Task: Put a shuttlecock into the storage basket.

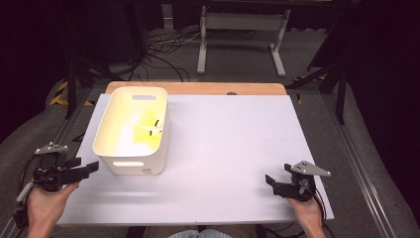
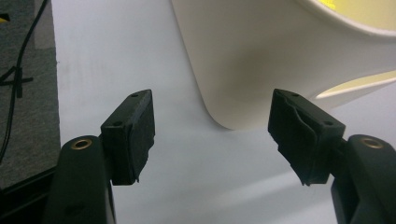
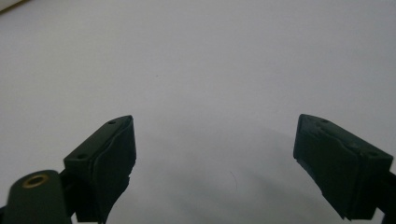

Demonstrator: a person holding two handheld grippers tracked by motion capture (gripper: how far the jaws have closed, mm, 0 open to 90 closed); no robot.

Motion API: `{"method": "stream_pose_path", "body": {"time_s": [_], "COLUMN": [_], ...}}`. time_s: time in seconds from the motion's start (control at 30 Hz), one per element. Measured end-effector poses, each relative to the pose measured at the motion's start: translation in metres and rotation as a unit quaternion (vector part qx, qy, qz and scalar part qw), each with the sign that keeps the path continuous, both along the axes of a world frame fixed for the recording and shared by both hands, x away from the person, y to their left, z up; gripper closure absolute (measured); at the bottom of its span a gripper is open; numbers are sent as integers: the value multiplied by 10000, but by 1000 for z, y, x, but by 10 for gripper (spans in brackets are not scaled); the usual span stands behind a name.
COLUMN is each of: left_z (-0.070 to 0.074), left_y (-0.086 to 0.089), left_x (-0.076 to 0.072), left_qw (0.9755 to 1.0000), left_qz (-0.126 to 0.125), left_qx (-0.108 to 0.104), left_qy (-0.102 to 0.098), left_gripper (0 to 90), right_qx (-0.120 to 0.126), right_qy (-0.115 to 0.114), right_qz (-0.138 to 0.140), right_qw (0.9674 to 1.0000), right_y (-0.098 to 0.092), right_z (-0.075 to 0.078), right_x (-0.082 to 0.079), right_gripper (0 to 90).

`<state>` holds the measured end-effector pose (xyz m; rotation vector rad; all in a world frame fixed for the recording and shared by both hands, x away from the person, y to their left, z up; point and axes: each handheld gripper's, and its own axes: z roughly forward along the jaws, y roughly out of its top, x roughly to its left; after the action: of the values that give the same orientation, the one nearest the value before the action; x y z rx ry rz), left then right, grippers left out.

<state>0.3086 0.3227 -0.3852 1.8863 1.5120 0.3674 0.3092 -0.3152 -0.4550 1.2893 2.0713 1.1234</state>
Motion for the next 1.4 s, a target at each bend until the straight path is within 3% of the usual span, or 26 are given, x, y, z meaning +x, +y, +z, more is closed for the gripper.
{"method": "stream_pose_path", "body": {"time_s": [0.67, 1.4], "left_z": [-15, -28], "left_y": [-12, -35], "left_x": [0, 0], "left_qw": [9996, 9987], "left_qz": [-212, -479], "left_qx": [26, -49], "left_qy": [183, 159], "left_gripper": [324, 326], "right_qx": [-6, -6], "right_qy": [-1, -4], "right_qz": [3, 4], "right_qw": [10000, 10000], "right_y": [0, 0], "right_z": [0, 0], "right_x": [0, 0], "right_gripper": [135, 135]}}
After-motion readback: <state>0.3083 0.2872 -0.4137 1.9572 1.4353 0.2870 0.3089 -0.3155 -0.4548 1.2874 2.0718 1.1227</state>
